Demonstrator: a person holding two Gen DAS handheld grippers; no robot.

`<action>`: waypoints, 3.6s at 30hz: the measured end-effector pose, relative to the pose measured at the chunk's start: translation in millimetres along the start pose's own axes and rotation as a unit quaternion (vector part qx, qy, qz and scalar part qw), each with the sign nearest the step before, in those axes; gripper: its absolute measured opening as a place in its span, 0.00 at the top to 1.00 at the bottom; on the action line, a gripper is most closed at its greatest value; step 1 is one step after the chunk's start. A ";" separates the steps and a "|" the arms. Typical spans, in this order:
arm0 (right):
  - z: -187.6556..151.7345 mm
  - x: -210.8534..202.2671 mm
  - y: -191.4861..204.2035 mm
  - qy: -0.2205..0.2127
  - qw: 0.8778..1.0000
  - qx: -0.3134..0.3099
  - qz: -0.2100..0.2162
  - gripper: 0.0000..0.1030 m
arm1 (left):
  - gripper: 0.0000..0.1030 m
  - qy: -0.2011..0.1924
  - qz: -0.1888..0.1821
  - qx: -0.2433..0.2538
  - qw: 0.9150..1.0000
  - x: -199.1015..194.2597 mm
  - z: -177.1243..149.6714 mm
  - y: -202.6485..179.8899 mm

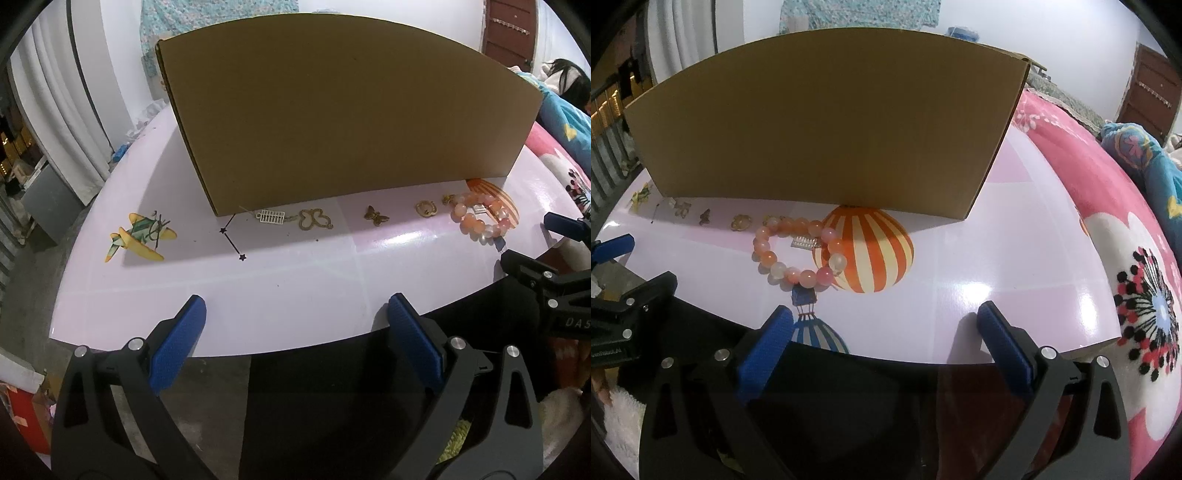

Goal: Organize jewelry

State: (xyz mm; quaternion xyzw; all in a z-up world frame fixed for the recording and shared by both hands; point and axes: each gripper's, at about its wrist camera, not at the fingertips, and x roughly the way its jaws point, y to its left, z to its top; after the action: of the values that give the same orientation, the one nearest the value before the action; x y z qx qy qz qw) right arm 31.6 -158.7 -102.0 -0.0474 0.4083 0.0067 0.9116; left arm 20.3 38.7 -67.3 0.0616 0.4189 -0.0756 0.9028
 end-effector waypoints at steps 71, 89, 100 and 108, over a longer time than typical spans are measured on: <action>71.9 -31.6 -51.0 -0.038 0.973 0.146 0.175 0.25 | 0.07 -0.099 -0.048 -0.021 0.994 -11.7 57.1 47.8; 113.7 4.9 -50.0 -0.022 0.964 0.156 0.213 0.48 | 0.07 -0.084 -0.040 -0.042 0.995 8.2 88.4 67.6; 84.6 14.4 -66.5 0.021 0.987 0.139 0.077 0.31 | 0.07 -0.047 -0.025 -0.048 0.997 12.0 61.0 85.5; 78.3 30.7 -71.6 0.043 0.988 0.145 0.011 0.14 | 0.07 -0.010 0.015 -0.079 0.997 35.1 59.4 99.5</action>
State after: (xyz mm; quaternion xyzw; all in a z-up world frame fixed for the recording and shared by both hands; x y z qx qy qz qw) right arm 114.0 -223.6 -67.2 0.0892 0.4446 -0.0445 0.8902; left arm 105.8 122.9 -51.3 -0.0042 0.4137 -0.0295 0.9099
